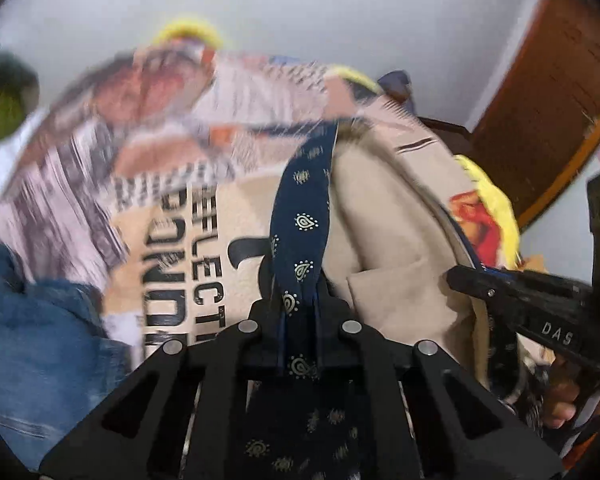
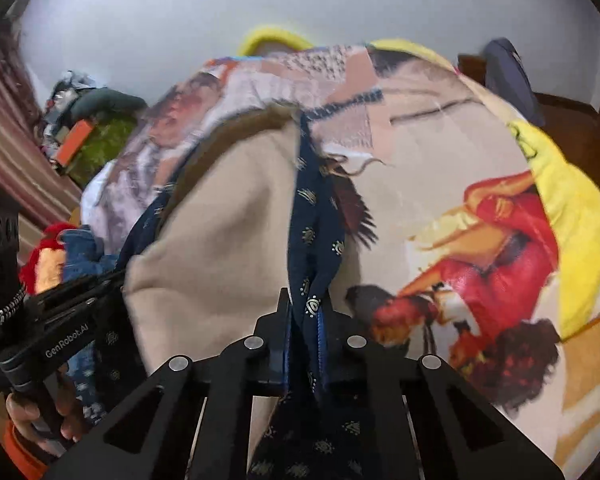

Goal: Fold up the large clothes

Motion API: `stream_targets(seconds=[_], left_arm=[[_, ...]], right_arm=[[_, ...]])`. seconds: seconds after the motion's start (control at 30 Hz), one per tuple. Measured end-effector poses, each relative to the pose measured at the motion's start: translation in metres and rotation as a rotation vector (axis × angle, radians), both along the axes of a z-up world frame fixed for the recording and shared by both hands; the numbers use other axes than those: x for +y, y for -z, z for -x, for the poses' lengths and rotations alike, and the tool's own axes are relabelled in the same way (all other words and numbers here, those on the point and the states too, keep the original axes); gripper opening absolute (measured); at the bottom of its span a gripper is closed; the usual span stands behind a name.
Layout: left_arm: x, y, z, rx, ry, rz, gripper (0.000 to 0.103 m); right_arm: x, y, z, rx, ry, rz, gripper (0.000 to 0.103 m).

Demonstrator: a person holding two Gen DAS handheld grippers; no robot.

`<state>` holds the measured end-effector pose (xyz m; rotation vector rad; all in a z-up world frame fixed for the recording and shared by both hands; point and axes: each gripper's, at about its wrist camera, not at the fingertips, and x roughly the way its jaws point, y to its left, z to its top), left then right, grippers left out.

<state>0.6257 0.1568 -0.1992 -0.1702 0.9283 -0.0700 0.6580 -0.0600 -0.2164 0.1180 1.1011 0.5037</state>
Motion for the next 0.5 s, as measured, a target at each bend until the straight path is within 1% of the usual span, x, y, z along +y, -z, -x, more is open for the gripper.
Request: stream_targets(seconds=[0.07,0.1,0.17,0.27,0.4,0.5], left_arm=[[-0.007,-0.026,0.023,-0.048,0.045,-0.019,0.01],[-0.01,-0.039,0.037,-0.067,0.062,-0.026,0.01],[-0.014,-0.059,0.064,-0.088,0.095,-0.023,0.01],[-0.021,-0.079,0.107,-0.11,0.148,-0.016,0.01],[-0.036,-0.085,0.164,-0.102,0.199,-0.021,0.01],[-0.045,-0.074,0.202,-0.054,0.213,-0.017,0.01]], right_arm=[[-0.005,-0.02,0.015,-0.028,-0.023,-0.02,0.007],[-0.007,-0.033,0.027,-0.055,-0.034,-0.012,0.007],[-0.013,-0.054,0.052,-0.099,-0.068,-0.01,0.007],[-0.024,-0.078,0.094,-0.135,-0.105,-0.03,0.007],[-0.04,-0.093,0.152,-0.137,-0.13,-0.051,0.007],[-0.049,-0.094,0.199,-0.144,-0.15,-0.027,0.007]])
